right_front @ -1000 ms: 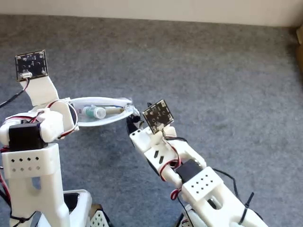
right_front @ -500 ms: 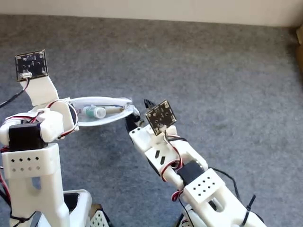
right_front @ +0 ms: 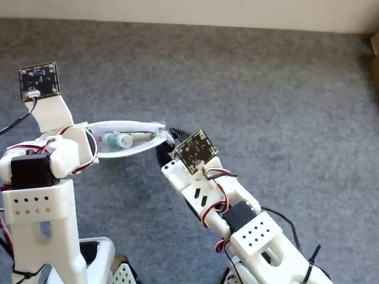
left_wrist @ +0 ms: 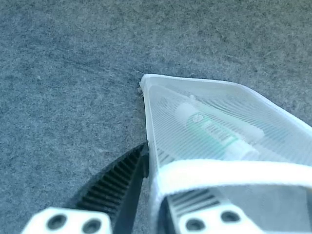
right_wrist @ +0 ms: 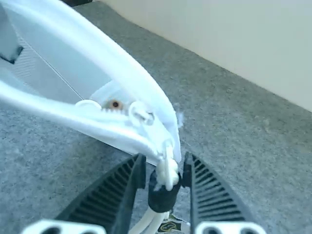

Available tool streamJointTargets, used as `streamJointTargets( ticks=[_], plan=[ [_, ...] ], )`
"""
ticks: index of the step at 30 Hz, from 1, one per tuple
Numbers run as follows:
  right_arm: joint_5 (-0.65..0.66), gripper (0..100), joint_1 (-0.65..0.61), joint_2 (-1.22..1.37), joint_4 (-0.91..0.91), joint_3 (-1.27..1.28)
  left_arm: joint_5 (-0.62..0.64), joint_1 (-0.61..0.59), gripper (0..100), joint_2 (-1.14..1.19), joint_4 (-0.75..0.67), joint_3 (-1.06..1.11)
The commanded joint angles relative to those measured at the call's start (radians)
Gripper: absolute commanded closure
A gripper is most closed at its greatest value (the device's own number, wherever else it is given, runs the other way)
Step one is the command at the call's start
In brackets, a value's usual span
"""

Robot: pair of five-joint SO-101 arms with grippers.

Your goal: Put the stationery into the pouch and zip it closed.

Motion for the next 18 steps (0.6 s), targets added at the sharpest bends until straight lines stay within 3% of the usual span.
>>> streamJointTargets(
  ticks=[1,6,14,18],
  plan=[
    [0.021,92.0,-0.004,-0.033,0.005,-0.004,-0.009,0.013,99,-0.022,-0.021,-0.004],
    [0.023,99.3,-0.004,-0.033,0.064,-0.012,-0.009,0.013,99,-0.022,-0.021,-0.004],
    [0.026,99.3,0.007,-0.042,0.205,-0.015,-0.009,0.013,99,-0.022,-0.021,-0.004],
    [0.163,99.4,0.022,-0.044,0.280,-0.041,-0.009,0.013,99,-0.022,-0.021,-0.004]
  ],
)
